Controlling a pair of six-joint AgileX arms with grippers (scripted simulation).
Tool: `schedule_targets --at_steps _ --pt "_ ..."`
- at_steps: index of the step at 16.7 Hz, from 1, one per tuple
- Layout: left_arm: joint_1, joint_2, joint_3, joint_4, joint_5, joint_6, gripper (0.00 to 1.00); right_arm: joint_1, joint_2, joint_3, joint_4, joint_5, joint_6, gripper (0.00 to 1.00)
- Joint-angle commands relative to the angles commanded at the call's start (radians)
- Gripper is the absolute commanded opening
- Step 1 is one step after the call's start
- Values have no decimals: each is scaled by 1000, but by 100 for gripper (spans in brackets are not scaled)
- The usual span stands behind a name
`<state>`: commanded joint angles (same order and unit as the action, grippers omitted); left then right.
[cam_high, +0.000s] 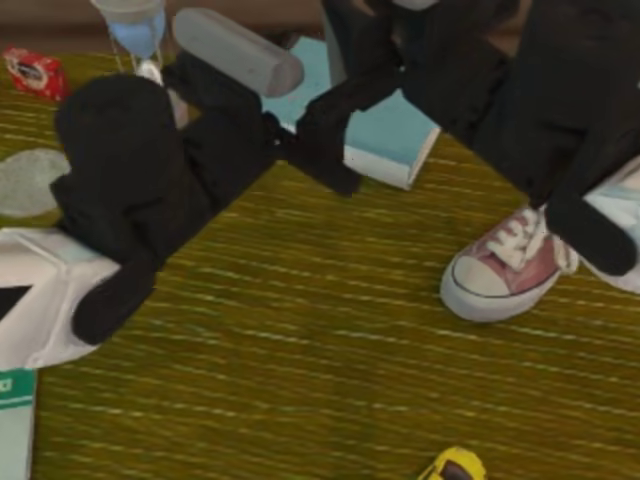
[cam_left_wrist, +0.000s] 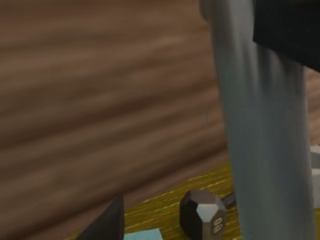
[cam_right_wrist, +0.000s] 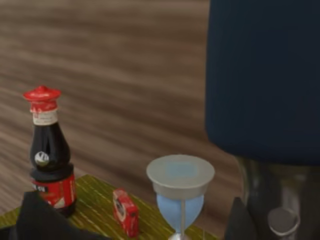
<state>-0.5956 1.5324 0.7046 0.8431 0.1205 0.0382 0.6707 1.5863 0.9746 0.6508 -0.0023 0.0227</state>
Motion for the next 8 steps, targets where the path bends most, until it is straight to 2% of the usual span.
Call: schedule_targets --at_steps 5,8 --pt "36 -209 -169 -31 20 -1 100 -71 -76 -73 1 -85 3 0" --pt "43 -249 -208 -36 27 -1 100 -93 -96 -93 1 -106 5 0"
